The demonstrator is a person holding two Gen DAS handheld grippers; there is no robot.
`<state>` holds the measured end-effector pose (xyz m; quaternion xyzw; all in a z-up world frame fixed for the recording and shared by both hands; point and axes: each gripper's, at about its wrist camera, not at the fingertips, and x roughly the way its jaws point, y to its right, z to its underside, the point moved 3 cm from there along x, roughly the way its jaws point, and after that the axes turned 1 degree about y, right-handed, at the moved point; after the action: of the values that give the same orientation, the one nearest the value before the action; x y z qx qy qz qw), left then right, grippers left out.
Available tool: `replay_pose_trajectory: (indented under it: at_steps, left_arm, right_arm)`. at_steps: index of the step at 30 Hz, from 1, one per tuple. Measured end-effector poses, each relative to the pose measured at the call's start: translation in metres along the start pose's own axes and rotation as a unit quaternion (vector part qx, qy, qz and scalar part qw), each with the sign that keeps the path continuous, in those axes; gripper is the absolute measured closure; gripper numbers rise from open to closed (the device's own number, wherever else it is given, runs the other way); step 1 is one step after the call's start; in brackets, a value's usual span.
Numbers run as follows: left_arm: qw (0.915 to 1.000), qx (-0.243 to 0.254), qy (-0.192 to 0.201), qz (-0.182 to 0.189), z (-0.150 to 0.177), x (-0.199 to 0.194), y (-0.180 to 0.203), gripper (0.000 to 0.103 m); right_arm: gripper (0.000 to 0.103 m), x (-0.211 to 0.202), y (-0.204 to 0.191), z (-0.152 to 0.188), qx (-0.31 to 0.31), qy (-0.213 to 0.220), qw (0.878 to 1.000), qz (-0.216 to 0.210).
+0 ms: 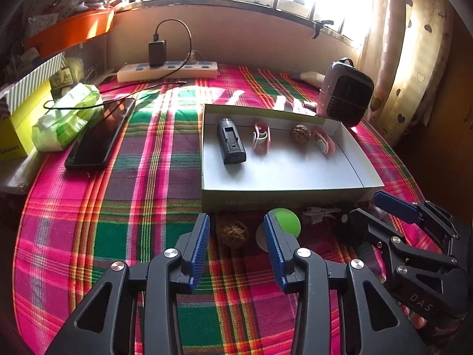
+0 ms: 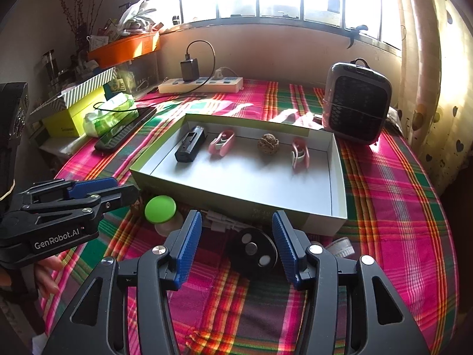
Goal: Organize objects
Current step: 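Lift both open tools out of the tray toward the objects beside it, then lower the right tool onto the green-capped white cup and close on it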
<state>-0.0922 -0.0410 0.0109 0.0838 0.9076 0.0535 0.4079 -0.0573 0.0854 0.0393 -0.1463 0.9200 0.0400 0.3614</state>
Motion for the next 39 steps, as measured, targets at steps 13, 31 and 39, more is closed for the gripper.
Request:
replay_pose_trajectory:
  at_steps: [13, 31, 39]
  left_arm:
    - [0.9993, -0.031, -0.018, -0.006, 0.018, 0.006, -0.029, 0.067]
    - [0.9986, -0.044, -0.027, 0.006, 0.025, 0.011, -0.044, 0.066]
    - [0.9986, -0.043, -0.027, 0.013, 0.025, 0.011, -0.045, 0.067]
  right_arm:
    - [0.051, 0.018, -0.032, 0.010, -0.018, -0.030, 0.998, -0.045]
    - [0.051, 0.049, -0.045, 0.004, -0.011, -0.045, 0.996, -0.071]
    - [0.051, 0.056, -0.050, -0.001, -0.016, -0.045, 0.996, -0.070]
